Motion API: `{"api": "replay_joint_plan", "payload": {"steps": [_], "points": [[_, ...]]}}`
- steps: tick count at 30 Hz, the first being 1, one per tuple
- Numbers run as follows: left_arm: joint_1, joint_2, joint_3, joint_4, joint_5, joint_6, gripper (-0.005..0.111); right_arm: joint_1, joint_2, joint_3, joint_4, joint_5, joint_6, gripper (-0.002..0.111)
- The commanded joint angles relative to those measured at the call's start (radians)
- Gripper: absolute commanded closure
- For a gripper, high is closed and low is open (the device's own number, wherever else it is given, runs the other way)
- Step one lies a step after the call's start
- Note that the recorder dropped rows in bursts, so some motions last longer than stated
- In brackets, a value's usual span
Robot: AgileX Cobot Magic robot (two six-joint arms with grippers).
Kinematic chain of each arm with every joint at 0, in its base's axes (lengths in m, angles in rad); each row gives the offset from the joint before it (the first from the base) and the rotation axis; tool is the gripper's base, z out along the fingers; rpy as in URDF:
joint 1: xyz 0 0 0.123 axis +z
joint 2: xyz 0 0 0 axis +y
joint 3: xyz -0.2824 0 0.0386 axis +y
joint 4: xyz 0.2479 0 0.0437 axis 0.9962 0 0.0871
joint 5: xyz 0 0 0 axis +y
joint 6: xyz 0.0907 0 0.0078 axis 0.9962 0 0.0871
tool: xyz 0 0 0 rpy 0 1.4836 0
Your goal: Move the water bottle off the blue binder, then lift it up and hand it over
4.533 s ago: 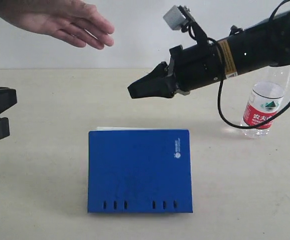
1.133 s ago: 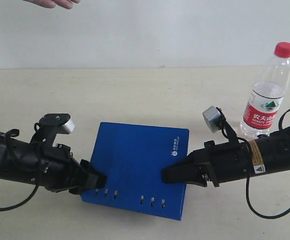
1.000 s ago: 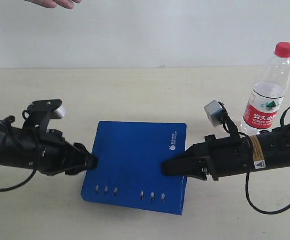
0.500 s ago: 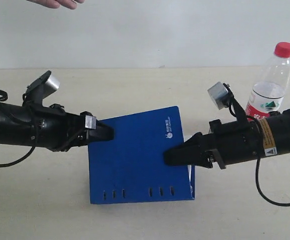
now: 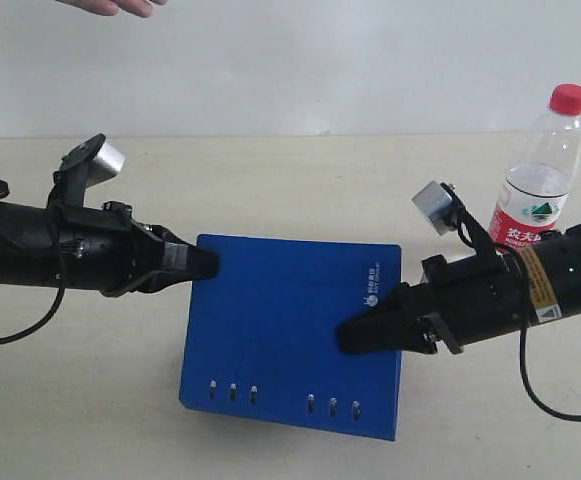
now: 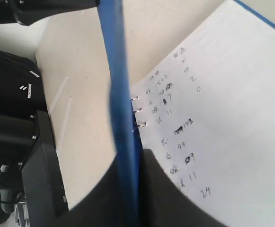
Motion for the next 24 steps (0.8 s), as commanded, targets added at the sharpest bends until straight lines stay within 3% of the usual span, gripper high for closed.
{"api": "replay_joint_plan", "payload": {"steps": [1, 12, 20, 24], "points": [[-0.011, -0.005, -0.002, 0.009, 0.123, 0.046, 0.102, -0.001, -0.014, -0.003, 0.049, -0.027, 0.007, 0.108], [-0.011, -0.005, -0.002, 0.009, 0.406, 0.108, 0.101, -0.001, -0.014, -0.003, 0.049, 0.009, -0.023, 0.108], [-0.011, -0.005, -0.002, 0.034, 0.487, 0.157, 0.059, -0.001, -0.014, -0.003, 0.049, -0.011, -0.027, 0.108], [-0.011, 0.022, -0.002, 0.138, 0.563, 0.178, 0.055, -0.001, -0.014, -0.003, 0.049, -0.023, -0.027, 0.108]]}}
